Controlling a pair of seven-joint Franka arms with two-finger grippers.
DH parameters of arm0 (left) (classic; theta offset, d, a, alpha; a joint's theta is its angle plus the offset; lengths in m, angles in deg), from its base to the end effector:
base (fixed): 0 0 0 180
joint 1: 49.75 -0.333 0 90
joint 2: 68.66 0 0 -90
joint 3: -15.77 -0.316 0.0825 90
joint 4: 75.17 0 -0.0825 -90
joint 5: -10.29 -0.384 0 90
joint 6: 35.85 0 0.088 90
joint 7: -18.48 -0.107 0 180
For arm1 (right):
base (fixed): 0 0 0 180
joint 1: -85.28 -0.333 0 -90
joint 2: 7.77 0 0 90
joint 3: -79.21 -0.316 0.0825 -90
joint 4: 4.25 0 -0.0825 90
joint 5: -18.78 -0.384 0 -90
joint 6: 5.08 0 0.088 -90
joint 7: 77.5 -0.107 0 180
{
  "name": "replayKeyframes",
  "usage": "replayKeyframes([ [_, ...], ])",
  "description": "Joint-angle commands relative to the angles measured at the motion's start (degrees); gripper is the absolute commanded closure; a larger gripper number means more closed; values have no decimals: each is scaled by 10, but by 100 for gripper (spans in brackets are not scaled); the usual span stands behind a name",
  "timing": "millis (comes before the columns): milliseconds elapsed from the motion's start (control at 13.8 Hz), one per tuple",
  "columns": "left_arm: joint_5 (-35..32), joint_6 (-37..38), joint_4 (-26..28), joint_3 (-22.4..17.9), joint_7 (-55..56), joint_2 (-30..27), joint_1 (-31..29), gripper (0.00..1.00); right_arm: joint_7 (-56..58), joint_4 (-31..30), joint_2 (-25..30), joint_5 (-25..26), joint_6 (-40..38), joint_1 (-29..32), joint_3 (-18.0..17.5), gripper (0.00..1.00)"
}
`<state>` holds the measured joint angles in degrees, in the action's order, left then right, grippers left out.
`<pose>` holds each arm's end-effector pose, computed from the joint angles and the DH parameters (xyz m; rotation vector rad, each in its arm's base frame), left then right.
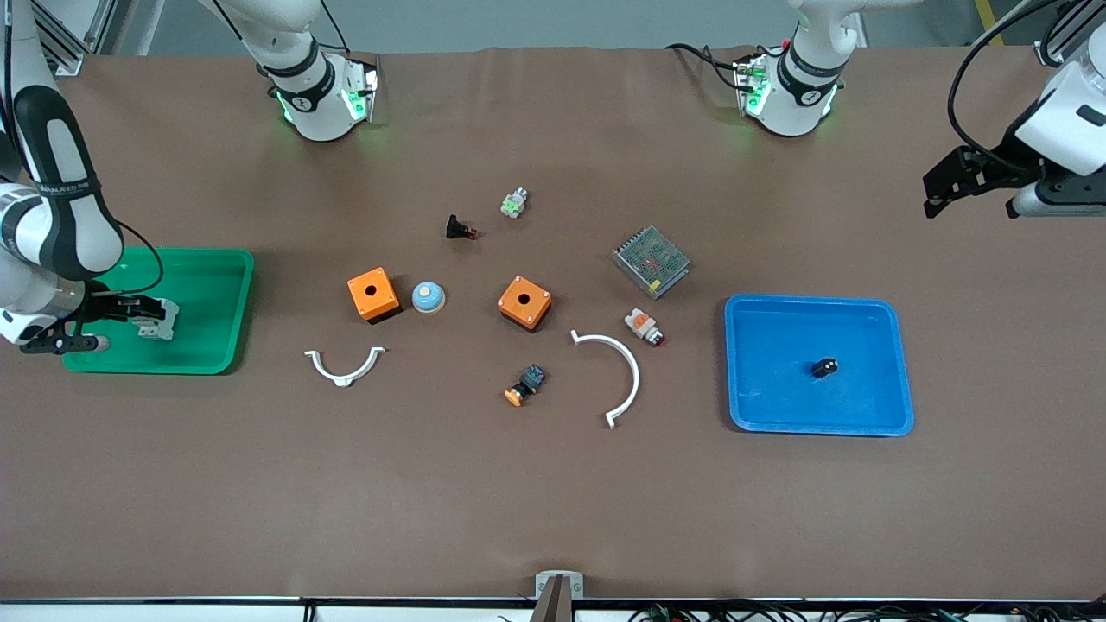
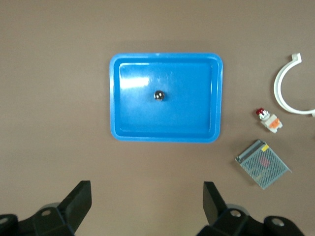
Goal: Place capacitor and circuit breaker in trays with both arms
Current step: 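Raise the left gripper away while the right gripper releases the breaker in the green tray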
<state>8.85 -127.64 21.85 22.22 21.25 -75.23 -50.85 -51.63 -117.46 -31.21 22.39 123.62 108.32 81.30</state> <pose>0.5188 -0.0494 0.6306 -3.1043 0.0698 -0.0393 0.5403 -0.2548 0.2496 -3.1267 -0.0903 0.2373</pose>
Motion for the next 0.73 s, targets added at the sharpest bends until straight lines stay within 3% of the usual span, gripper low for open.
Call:
replayKeyframes([
  [0,29,21,-13,-34,-7,2,21,0,-7,51,43,12,-117,-36,-7,0],
  [145,33,21,-22,-37,-3,0,27,0,-61,82,70,7,-193,-63,-8,1],
  [653,29,25,-21,-28,-2,-3,29,0,-239,77,203,3,-266,-194,-9,1],
])
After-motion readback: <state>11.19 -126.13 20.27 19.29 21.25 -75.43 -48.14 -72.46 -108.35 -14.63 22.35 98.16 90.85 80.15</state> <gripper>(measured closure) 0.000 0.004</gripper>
